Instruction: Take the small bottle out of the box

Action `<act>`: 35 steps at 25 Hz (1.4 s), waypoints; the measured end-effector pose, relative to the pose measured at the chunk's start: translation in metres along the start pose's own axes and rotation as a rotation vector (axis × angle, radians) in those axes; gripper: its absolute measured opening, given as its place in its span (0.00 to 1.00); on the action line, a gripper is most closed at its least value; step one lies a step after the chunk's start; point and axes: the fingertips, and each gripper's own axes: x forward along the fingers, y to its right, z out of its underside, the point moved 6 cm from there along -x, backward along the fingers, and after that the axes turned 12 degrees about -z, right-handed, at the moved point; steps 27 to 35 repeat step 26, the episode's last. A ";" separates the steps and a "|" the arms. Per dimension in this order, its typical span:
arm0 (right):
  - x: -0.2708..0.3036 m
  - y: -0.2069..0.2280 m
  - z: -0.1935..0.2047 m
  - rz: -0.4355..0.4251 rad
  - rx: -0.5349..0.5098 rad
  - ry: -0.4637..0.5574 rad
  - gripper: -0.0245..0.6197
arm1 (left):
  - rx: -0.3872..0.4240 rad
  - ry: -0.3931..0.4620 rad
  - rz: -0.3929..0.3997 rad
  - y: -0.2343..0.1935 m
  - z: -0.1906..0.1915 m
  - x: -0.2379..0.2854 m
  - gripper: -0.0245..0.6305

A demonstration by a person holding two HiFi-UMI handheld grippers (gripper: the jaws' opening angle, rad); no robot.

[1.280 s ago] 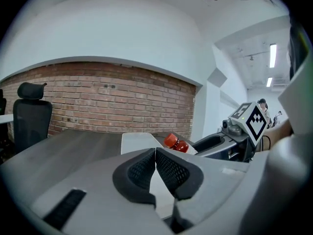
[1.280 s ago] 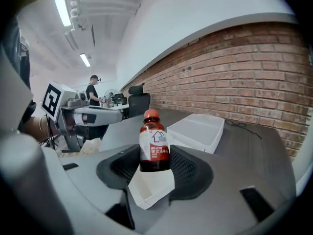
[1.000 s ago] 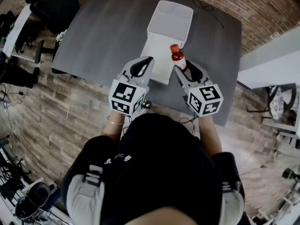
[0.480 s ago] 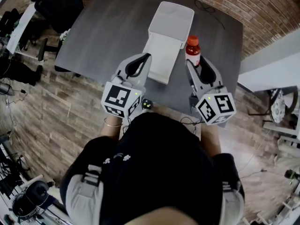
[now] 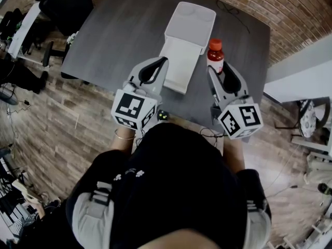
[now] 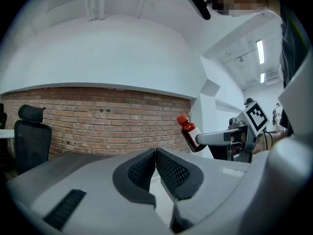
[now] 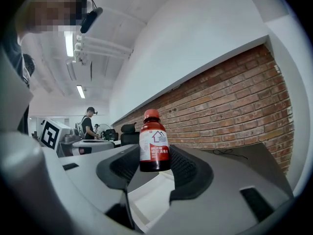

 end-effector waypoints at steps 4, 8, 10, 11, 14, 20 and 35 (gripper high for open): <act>0.004 0.001 -0.001 -0.001 -0.017 -0.004 0.34 | 0.001 0.001 -0.008 -0.003 0.000 0.001 0.05; 0.009 0.000 -0.001 -0.009 -0.015 -0.009 0.34 | 0.000 -0.001 -0.017 -0.008 0.000 0.002 0.05; 0.011 0.001 0.000 -0.014 -0.009 -0.011 0.34 | 0.000 0.000 -0.022 -0.009 0.000 0.002 0.05; 0.012 0.002 0.000 -0.016 -0.006 -0.010 0.34 | 0.000 0.000 -0.024 -0.009 0.000 0.003 0.05; 0.015 0.001 0.000 -0.022 -0.005 -0.012 0.34 | -0.002 -0.001 -0.034 -0.013 0.001 0.002 0.05; 0.022 -0.002 0.001 -0.028 -0.008 -0.018 0.34 | -0.011 -0.005 -0.046 -0.022 0.004 -0.001 0.05; 0.025 0.001 0.004 -0.030 -0.010 -0.023 0.34 | -0.015 -0.001 -0.046 -0.023 0.007 0.003 0.05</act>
